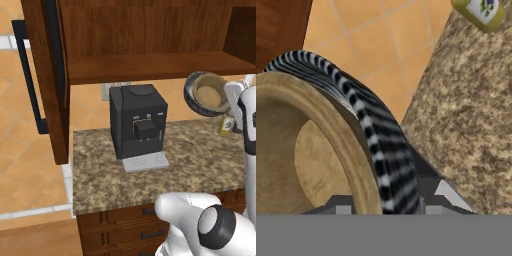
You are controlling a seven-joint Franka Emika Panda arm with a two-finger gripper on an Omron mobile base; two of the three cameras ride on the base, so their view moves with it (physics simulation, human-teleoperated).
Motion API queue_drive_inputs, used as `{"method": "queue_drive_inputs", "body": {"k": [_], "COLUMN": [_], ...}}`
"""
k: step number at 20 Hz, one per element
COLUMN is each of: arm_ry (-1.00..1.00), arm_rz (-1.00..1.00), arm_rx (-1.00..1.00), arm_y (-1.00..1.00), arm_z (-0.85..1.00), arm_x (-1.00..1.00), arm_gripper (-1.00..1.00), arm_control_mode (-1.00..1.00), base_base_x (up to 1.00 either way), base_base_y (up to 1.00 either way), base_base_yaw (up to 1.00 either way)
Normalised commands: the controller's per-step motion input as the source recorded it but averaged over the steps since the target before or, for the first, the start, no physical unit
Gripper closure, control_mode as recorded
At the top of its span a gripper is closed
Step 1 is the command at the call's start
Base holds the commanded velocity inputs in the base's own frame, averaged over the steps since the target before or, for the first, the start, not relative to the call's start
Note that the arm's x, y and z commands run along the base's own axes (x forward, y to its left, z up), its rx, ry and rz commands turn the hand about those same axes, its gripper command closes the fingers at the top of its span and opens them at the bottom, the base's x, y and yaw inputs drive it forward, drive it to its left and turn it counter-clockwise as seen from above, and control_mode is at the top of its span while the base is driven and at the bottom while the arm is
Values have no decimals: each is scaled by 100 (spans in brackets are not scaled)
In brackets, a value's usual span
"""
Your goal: Pick up the bowls on the counter and stack them on top of one another in the open cabinet. Place the smaller bowl on top of the larger bowl.
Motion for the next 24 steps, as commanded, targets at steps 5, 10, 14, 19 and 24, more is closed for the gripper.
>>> {"method": "queue_drive_inputs", "body": {"k": [5, 10, 14, 19, 24], "arm_ry": [-9, 5, 24, 17, 11], "arm_rz": [-2, -7, -6, -7, -12], "arm_rx": [-2, -2, 7, 13, 3], "arm_y": [66, 66, 5, -10, 1], "arm_z": [100, 100, 83, 2, -31], "arm_x": [-15, 64, 96, 100, 91], "arm_gripper": [100, 100, 100, 100, 100], "arm_control_mode": [-100, -100, -100, -100, -100], "base_base_x": [0, 0, 0, 0, 0], "base_base_y": [0, 0, 0, 0, 0], "base_base_yaw": [0, 0, 0, 0, 0]}}
